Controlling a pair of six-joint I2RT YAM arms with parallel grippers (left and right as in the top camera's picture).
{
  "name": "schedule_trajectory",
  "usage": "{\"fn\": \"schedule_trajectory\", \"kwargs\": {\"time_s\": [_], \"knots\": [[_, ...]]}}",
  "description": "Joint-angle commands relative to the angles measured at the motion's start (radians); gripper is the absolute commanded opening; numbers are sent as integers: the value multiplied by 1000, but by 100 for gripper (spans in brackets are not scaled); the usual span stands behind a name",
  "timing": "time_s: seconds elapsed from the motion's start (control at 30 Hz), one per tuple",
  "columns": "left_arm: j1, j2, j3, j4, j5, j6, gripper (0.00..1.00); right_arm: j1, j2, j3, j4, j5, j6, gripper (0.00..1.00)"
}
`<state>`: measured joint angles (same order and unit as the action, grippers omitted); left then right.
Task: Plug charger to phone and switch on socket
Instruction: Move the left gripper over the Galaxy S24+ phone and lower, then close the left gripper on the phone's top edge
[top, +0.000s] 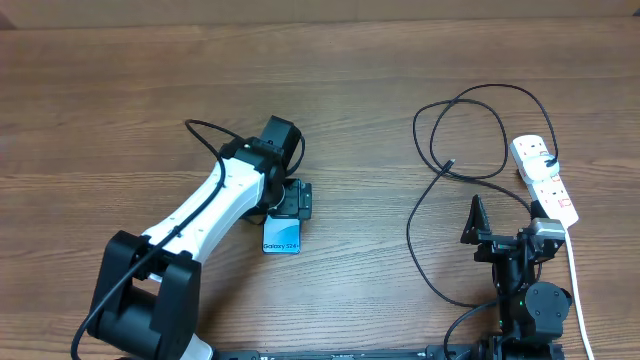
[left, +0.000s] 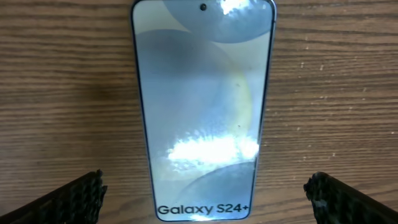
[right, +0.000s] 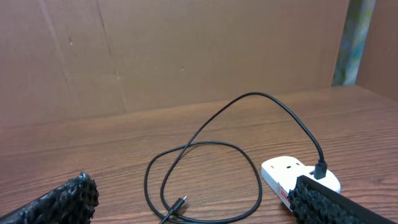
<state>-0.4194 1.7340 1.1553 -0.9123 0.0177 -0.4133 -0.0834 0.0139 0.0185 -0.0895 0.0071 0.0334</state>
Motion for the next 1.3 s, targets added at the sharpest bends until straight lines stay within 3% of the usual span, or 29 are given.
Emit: {"fn": "schedule_trajectory", "kwargs": {"time_s": [0.0, 0.47, 1.07, 1.27], "knots": [[-7, 12, 24, 5, -6, -41, 100, 6, -6, -11, 6, 2, -2, 100], [-7, 21, 22, 31, -36, -63, 100, 6, -6, -11, 6, 2, -2, 100], [-7, 236, 21, 29, 2, -62, 100, 6, -6, -11, 6, 2, -2, 100], [-7, 237, 21, 27, 8, -61, 83, 6, -6, -11, 6, 2, -2, 100]]}}
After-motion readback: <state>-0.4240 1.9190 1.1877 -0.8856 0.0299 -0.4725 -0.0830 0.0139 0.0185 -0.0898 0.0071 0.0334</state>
